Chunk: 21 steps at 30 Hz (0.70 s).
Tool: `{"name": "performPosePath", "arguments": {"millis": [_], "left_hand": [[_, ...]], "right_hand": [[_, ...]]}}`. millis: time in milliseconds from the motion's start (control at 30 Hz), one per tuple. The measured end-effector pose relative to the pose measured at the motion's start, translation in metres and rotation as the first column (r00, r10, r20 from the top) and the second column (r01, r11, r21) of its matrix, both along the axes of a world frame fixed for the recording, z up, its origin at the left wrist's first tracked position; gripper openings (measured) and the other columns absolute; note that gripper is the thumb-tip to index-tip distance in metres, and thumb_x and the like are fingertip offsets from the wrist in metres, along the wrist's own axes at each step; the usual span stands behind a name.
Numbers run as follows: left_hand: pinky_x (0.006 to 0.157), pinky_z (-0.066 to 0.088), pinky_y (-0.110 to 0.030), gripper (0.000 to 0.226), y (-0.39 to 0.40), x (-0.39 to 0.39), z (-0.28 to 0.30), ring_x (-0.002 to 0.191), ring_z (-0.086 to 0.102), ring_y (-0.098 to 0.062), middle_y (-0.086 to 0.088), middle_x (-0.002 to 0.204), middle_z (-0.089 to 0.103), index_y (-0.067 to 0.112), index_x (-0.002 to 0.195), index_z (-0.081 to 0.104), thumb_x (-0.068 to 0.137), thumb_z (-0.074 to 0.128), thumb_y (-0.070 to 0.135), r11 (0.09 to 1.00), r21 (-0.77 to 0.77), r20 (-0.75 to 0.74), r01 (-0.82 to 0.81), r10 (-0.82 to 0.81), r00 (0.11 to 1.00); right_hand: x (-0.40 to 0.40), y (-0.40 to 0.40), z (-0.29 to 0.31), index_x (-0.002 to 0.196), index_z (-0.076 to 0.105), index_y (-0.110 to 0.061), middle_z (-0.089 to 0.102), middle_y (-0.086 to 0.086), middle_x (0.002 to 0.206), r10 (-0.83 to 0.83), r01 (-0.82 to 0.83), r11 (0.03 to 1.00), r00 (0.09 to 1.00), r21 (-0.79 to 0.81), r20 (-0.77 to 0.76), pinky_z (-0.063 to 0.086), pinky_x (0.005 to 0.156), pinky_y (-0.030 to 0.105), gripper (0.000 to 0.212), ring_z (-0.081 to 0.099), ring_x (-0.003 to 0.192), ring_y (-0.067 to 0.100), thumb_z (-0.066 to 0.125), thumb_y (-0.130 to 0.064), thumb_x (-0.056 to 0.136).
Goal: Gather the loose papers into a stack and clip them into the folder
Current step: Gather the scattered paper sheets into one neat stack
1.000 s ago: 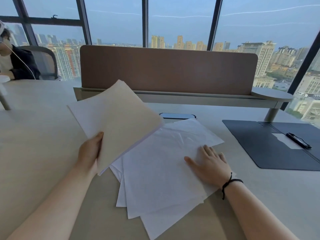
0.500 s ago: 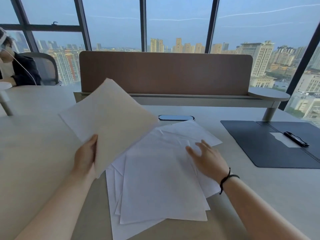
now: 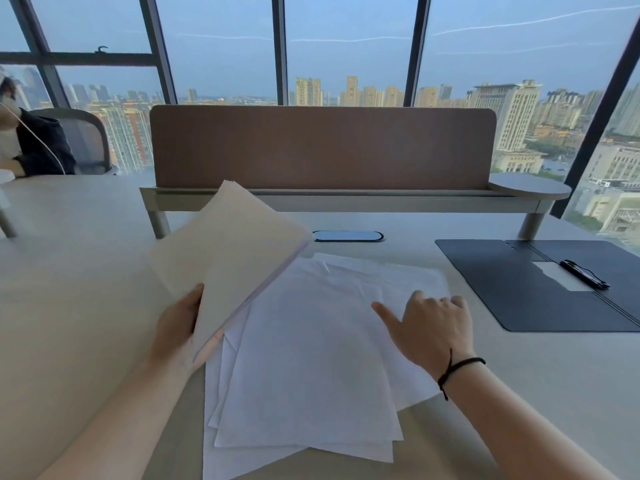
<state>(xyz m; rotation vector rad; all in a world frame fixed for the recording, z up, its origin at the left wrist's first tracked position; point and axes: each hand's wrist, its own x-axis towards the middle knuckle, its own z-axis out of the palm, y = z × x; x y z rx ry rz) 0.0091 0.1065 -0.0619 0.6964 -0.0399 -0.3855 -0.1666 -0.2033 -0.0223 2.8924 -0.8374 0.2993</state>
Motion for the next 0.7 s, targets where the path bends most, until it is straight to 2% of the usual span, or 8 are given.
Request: {"name": "performPosePath", "arguments": {"millis": [100, 200, 267, 367, 467, 533, 600, 700], "left_hand": [[0.099, 0.053, -0.046, 0.085, -0.002, -0.007, 0.005, 0.116, 0.069, -0.028, -0.013, 0.129, 0.069, 0.003, 0.108, 0.078, 0.028, 0.100, 0.019, 0.999, -0.018, 0.013, 0.051, -0.050, 0.999], [0.078, 0.063, -0.045, 0.084, -0.002, -0.011, 0.007, 0.100, 0.076, -0.029, -0.016, 0.121, 0.073, 0.001, 0.110, 0.074, 0.030, 0.095, 0.016, 0.999, -0.038, -0.002, -0.007, 0.007, 1.000], [0.081, 0.062, -0.045, 0.078, -0.003, -0.012, 0.009, 0.098, 0.076, -0.028, -0.016, 0.123, 0.072, 0.002, 0.113, 0.072, 0.040, 0.091, 0.015, 0.999, -0.027, 0.010, -0.031, 0.031, 0.999], [0.104, 0.050, -0.047, 0.057, -0.003, -0.011, 0.005, 0.115, 0.070, -0.029, -0.014, 0.131, 0.068, 0.004, 0.100, 0.080, 0.045, 0.095, 0.009, 0.999, 0.004, -0.013, -0.032, 0.032, 0.999], [0.111, 0.044, -0.046, 0.019, -0.002, -0.008, -0.001, 0.126, 0.060, -0.028, -0.010, 0.130, 0.067, 0.009, 0.098, 0.079, 0.084, 0.071, 0.020, 0.991, 0.089, -0.006, -0.100, 0.101, 0.995], [0.103, 0.052, -0.045, 0.020, -0.004, -0.011, 0.001, 0.113, 0.070, -0.026, -0.009, 0.113, 0.076, 0.010, 0.092, 0.083, 0.092, 0.064, 0.018, 0.987, 0.118, 0.019, -0.109, 0.107, 0.994], [0.093, 0.058, -0.042, 0.018, -0.006, -0.019, 0.009, 0.094, 0.077, -0.023, -0.008, 0.103, 0.079, 0.008, 0.089, 0.084, 0.075, 0.075, 0.014, 0.998, 0.044, 0.034, -0.054, 0.052, 0.998], [0.091, 0.055, -0.037, 0.027, -0.006, -0.021, 0.014, 0.087, 0.078, -0.023, -0.010, 0.101, 0.079, 0.004, 0.096, 0.082, 0.083, 0.064, 0.020, 1.000, 0.004, 0.015, -0.027, 0.027, 1.000]], "right_hand": [[-0.015, -0.001, -0.004, 0.082, 0.063, -0.019, 0.064, -0.006, 0.065, 0.055, -0.056, 0.998, 0.993, 0.012, 0.102, 0.041, 0.086, 0.037, 0.070, 0.060, 0.066, 0.018, 0.026, -0.078, 0.089], [-0.018, -0.019, -0.018, 0.135, 0.055, -0.025, 0.064, -0.002, 0.130, 0.065, -0.074, 0.990, 0.995, 0.120, 0.073, 0.036, 0.104, 0.041, 0.080, 0.055, 0.125, 0.021, 0.026, -0.082, 0.086], [-0.021, -0.024, -0.022, 0.142, 0.043, -0.026, 0.047, 0.000, 0.150, 0.054, -0.051, 0.963, 0.999, 0.264, -0.005, 0.027, 0.113, 0.043, 0.086, 0.037, 0.142, 0.021, 0.017, -0.085, 0.084], [-0.029, 0.001, -0.007, 0.138, 0.046, -0.020, 0.064, 0.006, 0.130, 0.080, -0.083, 0.948, 0.997, 0.307, 0.023, 0.038, 0.103, 0.041, 0.106, 0.053, 0.128, 0.028, 0.001, -0.090, 0.072], [-0.039, 0.042, 0.005, 0.144, 0.042, -0.021, 0.075, 0.001, 0.097, 0.183, -0.203, 0.922, 0.979, 0.329, 0.091, 0.045, 0.090, 0.039, 0.100, 0.065, 0.109, 0.031, 0.012, -0.090, 0.078], [-0.041, 0.052, 0.007, 0.152, 0.032, -0.025, 0.073, -0.003, 0.115, 0.186, -0.211, 0.919, 0.977, 0.332, 0.108, 0.047, 0.094, 0.039, 0.096, 0.063, 0.117, 0.028, 0.024, -0.088, 0.080], [-0.036, 0.039, 0.004, 0.153, 0.031, -0.025, 0.060, -0.002, 0.140, 0.107, -0.146, 0.943, 0.984, 0.300, 0.140, 0.045, 0.100, 0.039, 0.092, 0.057, 0.127, 0.025, 0.034, -0.083, 0.083], [-0.030, 0.019, -0.001, 0.153, 0.033, -0.019, 0.051, 0.005, 0.149, -0.011, -0.047, 0.893, 0.992, 0.448, 0.126, 0.042, 0.106, 0.041, 0.093, 0.049, 0.135, 0.027, 0.043, -0.079, 0.083]]}}
